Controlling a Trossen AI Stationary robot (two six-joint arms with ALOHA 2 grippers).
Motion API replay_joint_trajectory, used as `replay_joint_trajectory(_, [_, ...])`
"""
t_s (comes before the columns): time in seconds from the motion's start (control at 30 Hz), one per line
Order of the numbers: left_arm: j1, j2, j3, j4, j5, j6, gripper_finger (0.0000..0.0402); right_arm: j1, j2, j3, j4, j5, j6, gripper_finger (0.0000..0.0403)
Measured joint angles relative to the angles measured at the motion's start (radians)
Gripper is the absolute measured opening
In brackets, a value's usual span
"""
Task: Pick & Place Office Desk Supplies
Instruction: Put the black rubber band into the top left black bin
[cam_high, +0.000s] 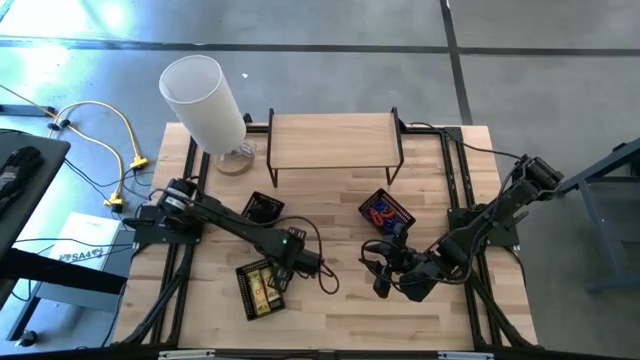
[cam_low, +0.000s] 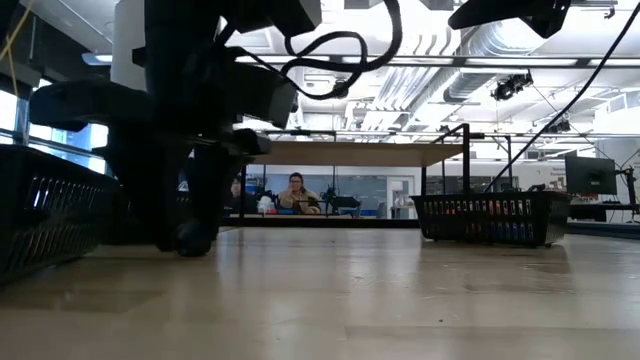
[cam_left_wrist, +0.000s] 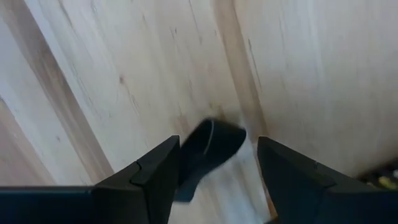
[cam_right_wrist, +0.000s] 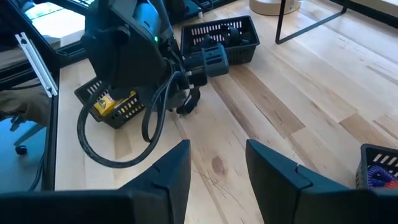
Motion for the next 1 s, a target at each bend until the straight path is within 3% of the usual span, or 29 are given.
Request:
replay_joint_trajectory(0.27, [0.000, 0.013, 0.000, -0.001, -0.007, -0.001, 0.0156, 0.000, 0.000, 0.000, 0.000, 0.000, 0.000, 0.0142])
replay_joint_trajectory(0.4, [0.000, 0.012, 0.000, 0.011, -0.014, 0.004, 0.0108, 0.000, 0.000, 0.000, 0.000, 0.000, 0.000, 0.0142])
replay_joint_trajectory(0.63, [-0.026, 0.005, 0.000, 0.011, -0.135, 0.033, 0.0011, 0.000, 0.000, 0.000, 0.000, 0.000, 0.000, 0.0142])
replay_joint_trajectory(0.8, [-0.066, -0.054, 0.078, -0.042, -0.165, -0.025, 0.0003, 0.000, 0.000, 0.000, 0.000, 0.000, 0.000, 0.0142])
replay_joint_trajectory(1.0, [-0.124, -0.170, 0.189, -0.230, -0.223, -0.061, 0.0002, -0.001, 0.000, 0.000, 0.000, 0.003, 0.001, 0.0142])
